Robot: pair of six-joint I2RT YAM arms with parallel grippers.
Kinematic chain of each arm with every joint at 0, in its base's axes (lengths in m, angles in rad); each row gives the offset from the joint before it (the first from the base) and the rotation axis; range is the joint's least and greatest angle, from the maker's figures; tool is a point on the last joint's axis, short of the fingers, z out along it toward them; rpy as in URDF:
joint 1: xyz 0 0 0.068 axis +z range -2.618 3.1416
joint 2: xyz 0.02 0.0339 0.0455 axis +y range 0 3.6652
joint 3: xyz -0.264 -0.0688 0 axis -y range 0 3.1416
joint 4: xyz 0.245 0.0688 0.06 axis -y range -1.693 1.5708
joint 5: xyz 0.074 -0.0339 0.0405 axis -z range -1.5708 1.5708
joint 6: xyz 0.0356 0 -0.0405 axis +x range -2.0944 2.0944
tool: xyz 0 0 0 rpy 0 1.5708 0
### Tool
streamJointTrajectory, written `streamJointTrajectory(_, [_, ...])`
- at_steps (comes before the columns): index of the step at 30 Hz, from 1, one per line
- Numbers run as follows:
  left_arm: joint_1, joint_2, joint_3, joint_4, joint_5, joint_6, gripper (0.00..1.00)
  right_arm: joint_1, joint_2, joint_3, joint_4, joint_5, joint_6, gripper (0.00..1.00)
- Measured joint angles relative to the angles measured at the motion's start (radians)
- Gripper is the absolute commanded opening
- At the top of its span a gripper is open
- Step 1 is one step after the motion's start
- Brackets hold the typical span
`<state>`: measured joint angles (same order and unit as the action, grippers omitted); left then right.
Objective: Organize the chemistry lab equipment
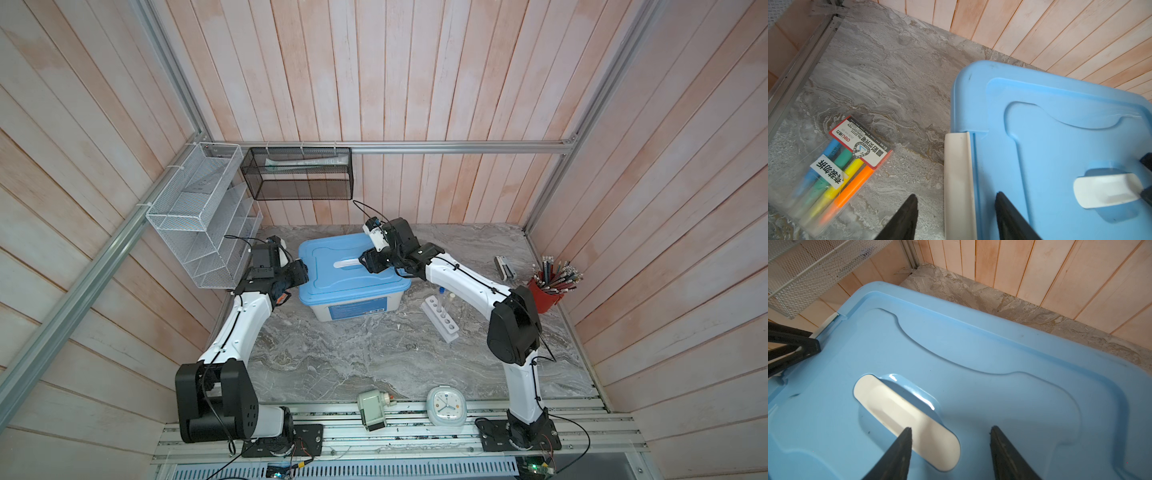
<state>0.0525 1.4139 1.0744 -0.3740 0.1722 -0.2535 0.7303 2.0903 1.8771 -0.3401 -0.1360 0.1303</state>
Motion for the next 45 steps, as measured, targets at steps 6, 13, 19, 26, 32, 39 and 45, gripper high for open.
streamJointTrajectory(6, [0.0,0.0,0.0,0.0,0.007,0.002,0.55,0.0,0.0,-0.005,0.004,0.0,0.0,0.61])
streamJointTrajectory(13, [0.0,0.0,0.0,0.001,0.015,0.003,0.49,0.0,-0.002,-0.008,0.008,0.001,0.0,0.61])
streamJointTrajectory(19, [-0.003,0.0,0.0,0.002,0.012,0.007,0.47,0.0,-0.002,-0.011,0.015,0.001,0.001,0.61])
streamJointTrajectory(26, [-0.015,0.0,0.001,0.004,0.004,0.008,0.44,0.0,-0.003,-0.018,0.026,0.001,0.001,0.61])
streamJointTrajectory(32, [-0.027,0.0,0.004,0.002,-0.006,0.011,0.42,0.0,-0.006,-0.027,0.037,0.001,0.002,0.61])
streamJointTrajectory(39, [-0.033,0.006,0.018,-0.009,-0.033,0.021,0.31,0.0,-0.008,-0.033,0.046,0.001,0.005,0.6])
streamJointTrajectory(45, [-0.039,0.013,0.029,-0.013,-0.043,0.026,0.31,0.0,-0.008,-0.037,0.052,0.0,0.008,0.59])
